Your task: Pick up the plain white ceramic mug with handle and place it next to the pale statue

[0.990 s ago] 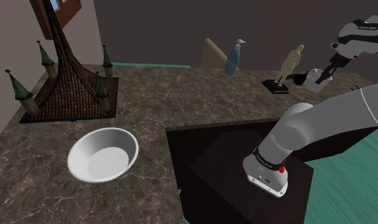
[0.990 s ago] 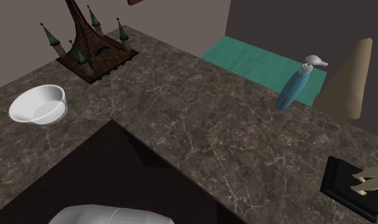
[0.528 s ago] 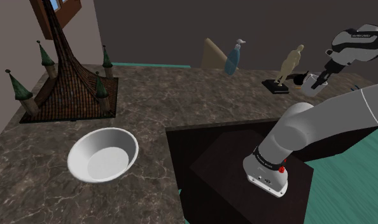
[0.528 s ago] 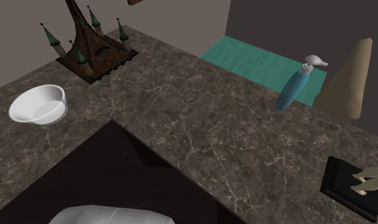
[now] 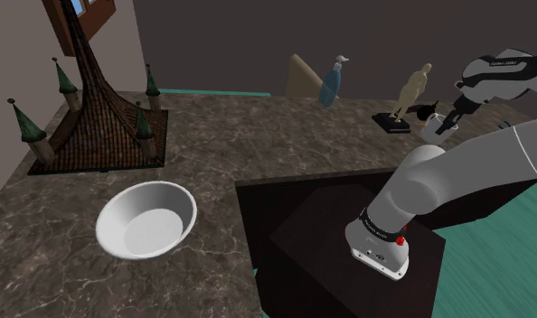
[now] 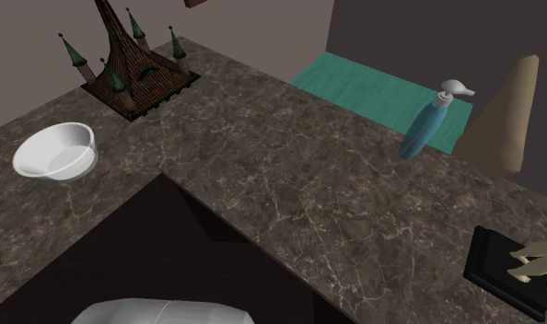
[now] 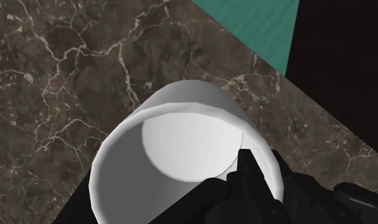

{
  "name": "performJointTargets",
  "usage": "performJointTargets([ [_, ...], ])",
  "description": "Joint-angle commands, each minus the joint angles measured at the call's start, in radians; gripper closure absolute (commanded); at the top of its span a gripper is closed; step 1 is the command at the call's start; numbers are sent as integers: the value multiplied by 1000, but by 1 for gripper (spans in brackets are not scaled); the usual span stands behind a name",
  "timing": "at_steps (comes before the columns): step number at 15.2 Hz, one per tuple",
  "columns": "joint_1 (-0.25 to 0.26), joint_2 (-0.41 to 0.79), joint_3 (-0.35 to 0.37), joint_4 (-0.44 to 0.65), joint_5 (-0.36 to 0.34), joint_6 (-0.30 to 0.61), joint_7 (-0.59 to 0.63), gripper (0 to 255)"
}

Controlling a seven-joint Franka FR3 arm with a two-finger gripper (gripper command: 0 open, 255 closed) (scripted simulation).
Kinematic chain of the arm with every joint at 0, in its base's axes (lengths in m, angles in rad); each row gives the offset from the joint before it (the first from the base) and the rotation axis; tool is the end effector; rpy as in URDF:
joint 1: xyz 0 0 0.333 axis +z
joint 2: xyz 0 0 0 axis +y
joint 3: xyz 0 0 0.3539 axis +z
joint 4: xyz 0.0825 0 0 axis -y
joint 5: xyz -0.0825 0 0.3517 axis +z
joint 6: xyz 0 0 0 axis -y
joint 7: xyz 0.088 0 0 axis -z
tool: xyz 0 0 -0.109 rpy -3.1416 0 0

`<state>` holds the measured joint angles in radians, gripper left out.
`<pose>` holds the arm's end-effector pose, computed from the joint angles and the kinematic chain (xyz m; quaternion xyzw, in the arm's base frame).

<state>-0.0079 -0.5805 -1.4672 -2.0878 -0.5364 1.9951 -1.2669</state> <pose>-0.0650 -0.5110 0.4638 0.9987 0.0172 0.0474 0.0107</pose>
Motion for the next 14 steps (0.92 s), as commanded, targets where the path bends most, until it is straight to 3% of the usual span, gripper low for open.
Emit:
performJointTargets([
  [1,13,-1,-23,-14,-9,23,3,255],
  [11,96,-14,-155,-75,-65,138,25,255],
  [14,96,-15,-155,-75,-65,138,25,255],
])
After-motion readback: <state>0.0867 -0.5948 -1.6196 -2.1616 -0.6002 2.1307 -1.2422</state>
